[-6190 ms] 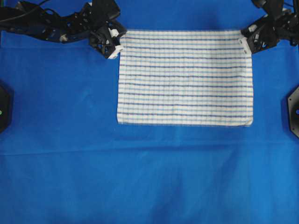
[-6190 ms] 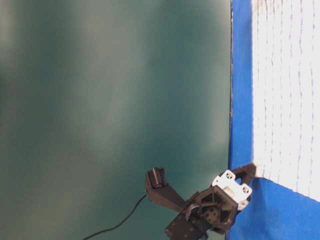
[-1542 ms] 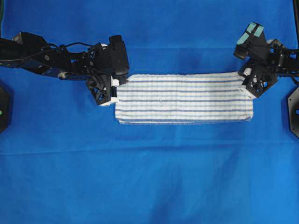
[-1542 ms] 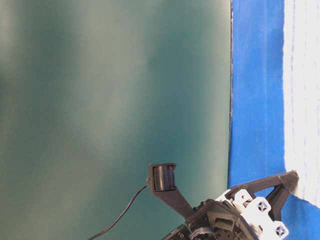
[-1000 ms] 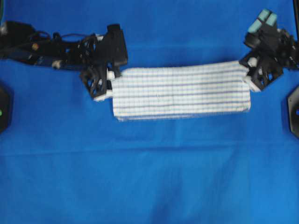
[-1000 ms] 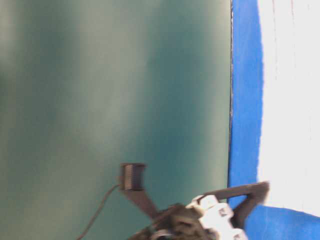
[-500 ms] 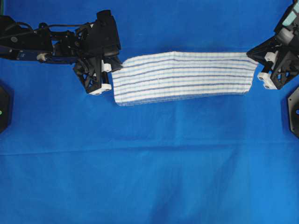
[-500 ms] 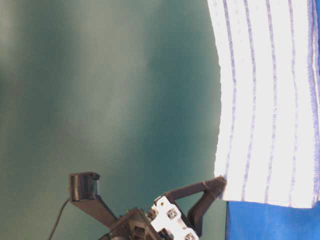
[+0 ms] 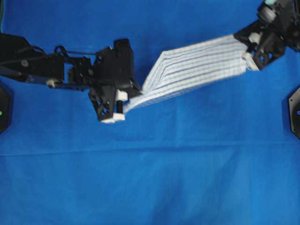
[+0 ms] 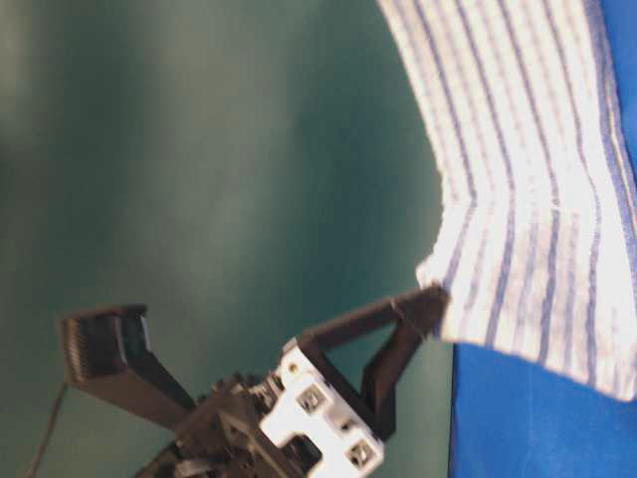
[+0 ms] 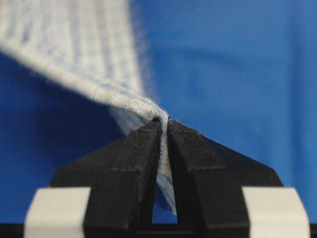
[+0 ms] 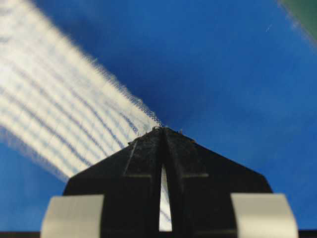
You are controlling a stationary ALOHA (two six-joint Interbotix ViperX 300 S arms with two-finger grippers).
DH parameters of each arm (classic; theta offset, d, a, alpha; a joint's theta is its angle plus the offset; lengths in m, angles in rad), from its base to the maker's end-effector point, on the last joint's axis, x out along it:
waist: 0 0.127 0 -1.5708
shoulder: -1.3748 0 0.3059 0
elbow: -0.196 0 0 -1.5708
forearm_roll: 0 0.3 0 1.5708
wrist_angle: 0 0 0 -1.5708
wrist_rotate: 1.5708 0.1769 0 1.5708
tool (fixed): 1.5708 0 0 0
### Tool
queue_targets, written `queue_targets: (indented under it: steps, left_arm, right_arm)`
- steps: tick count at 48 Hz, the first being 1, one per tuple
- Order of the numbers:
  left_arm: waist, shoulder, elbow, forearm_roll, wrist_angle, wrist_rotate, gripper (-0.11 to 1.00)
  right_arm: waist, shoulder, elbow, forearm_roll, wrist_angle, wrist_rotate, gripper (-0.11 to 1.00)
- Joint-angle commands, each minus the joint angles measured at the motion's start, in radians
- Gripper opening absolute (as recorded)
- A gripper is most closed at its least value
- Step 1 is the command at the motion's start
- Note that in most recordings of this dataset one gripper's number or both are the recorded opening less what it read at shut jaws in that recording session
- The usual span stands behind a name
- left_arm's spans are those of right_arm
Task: Fold the blue towel.
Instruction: 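Lift the strip and rotate it vertical, swinging the left gripper toward the right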
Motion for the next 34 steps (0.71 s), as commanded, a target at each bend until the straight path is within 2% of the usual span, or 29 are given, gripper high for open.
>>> queue_targets:
  steps: [1, 11, 21, 28, 34]
  left_arm:
    - [-0.032, 0.005, -0.054, -0.002, -0.018, -0.005, 0.04]
    - [-0.080, 0.064, -0.152, 0.000, -0.034, -0.006, 0.04]
    - [-0.121, 0.141, -0.282, 0.000, -0.043, 0.006, 0.04]
    - [-0.127, 0.189, -0.344, -0.002, -0.043, 0.006, 0.04]
    - [-0.127, 0.215, -0.379, 0.000, -0.051, 0.008, 0.04]
  right_arm:
    - [-0.037, 0.048, -0.069, -0.021, -0.028, -0.002, 0.00]
    - [-0.100, 0.195, -0.215, -0.063, -0.052, -0.008, 0.00]
    - [-0.114, 0.316, -0.353, -0.097, -0.054, -0.006, 0.00]
    - [-0.115, 0.351, -0.397, -0.110, -0.054, -0.008, 0.00]
    - [-0.123, 0.342, -0.393, -0.112, -0.041, -0.006, 0.00]
